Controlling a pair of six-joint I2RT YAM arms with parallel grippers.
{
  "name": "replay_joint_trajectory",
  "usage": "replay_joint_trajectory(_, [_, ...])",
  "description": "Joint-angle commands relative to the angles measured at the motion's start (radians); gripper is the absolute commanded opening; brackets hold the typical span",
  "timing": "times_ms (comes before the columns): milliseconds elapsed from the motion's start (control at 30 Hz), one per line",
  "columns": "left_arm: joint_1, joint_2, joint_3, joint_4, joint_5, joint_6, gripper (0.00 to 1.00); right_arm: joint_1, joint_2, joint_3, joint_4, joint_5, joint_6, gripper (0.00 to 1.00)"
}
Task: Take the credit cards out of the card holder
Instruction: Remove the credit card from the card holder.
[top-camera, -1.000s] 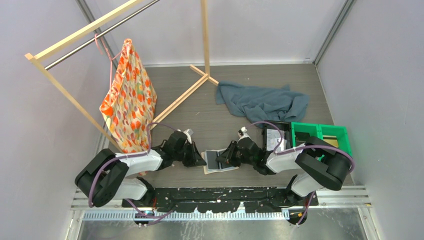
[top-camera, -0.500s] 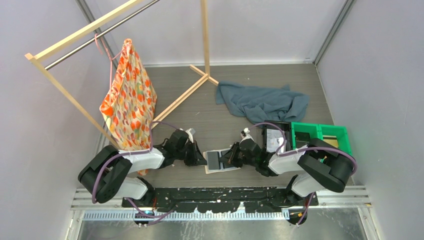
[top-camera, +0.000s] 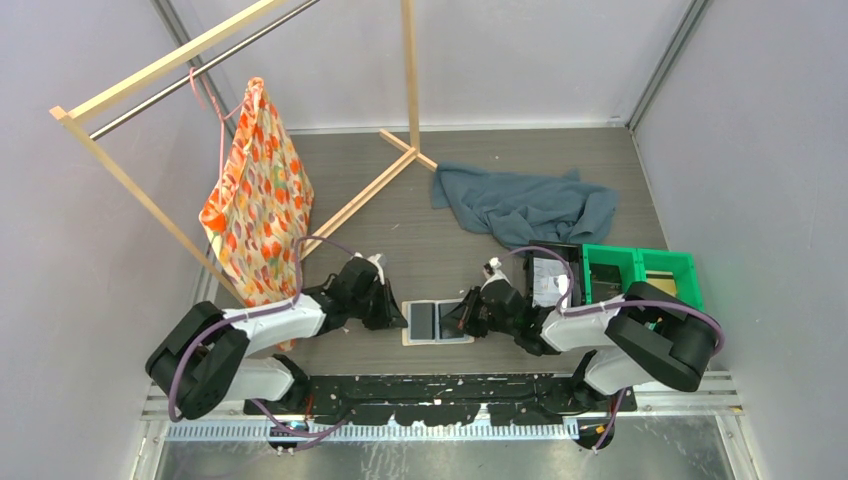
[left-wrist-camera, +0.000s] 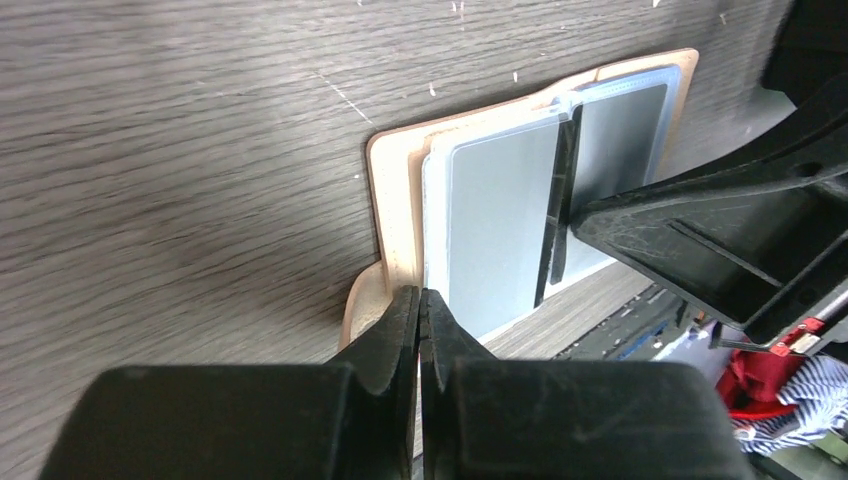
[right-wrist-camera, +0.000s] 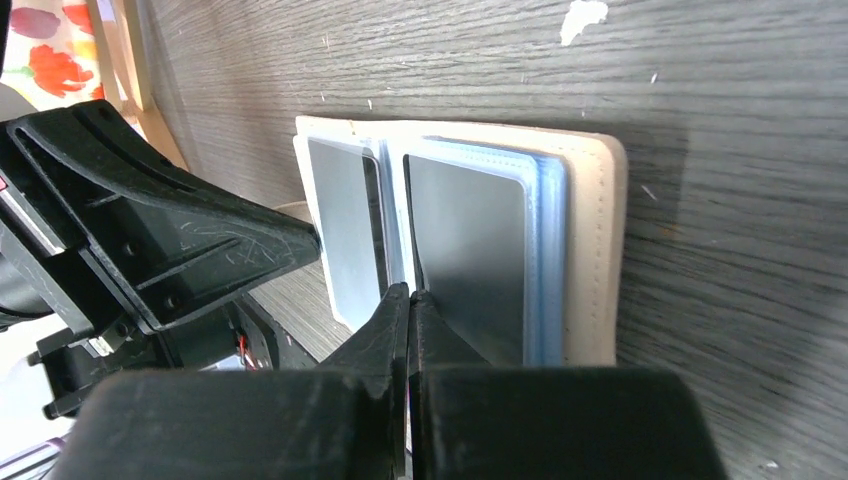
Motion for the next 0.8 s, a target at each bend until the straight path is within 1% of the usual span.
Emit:
replay_joint_trajectory(0, [0.006, -0.052, 0.037, -0.134, -0.085, 0.059, 0.04, -0.001, -0.044, -0.017, -0.016, 0.032, -0.005, 0.01])
replay_joint_trajectory(167, [0.005, -0.102, 0.052, -0.169, -0.074, 0.069, 0.06, -0.005, -0.079, -0.013, -0.052, 0.036, -0.013, 0.01])
replay_joint_trajectory(233, [0.006, -0.123, 0.060, -0.176, -0.064, 0.078, 0.10, -0.004, -0.095, -0.007, -0.065, 0.036, -0.019, 0.01])
replay_joint_trajectory(367, [0.000, -0.156, 0.071, -0.153, -0.021, 0.072, 0.13, -0.004, -0.119, 0.011, -0.090, 0.035, -0.026, 0.01])
replay_joint_trajectory(433, [-0.005, -0.168, 0.069, -0.116, 0.011, 0.057, 0.13, -0.005, -0.127, 0.023, -0.096, 0.032, -0.029, 0.03])
replay_joint_trajectory(533, [-0.014, -0.164, 0.068, -0.078, 0.015, 0.040, 0.13, -0.004, -0.129, 0.043, -0.113, 0.030, -0.039, 0.10])
replay_joint_trajectory(633, [-0.016, -0.119, 0.064, -0.025, 0.018, 0.033, 0.13, -0.004, -0.112, 0.060, -0.114, 0.026, -0.044, 0.17])
replay_joint_trajectory(767, [-0.017, -0.043, 0.049, 0.097, 0.031, 0.004, 0.12, -0.006, -0.076, 0.079, -0.098, 0.015, -0.045, 0.20])
